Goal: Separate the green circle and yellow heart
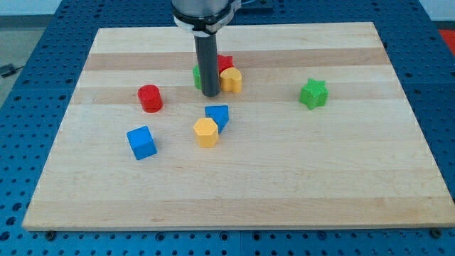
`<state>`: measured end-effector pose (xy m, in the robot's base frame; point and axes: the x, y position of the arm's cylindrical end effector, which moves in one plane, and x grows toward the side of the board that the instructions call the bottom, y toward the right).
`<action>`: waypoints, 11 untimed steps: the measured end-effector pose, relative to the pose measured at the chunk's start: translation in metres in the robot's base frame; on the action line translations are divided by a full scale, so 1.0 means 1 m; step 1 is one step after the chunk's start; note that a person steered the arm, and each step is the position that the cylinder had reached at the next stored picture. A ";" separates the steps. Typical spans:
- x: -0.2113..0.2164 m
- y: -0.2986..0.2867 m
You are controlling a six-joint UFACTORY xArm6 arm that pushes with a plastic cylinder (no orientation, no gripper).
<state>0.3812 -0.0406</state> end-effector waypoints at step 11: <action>0.014 0.010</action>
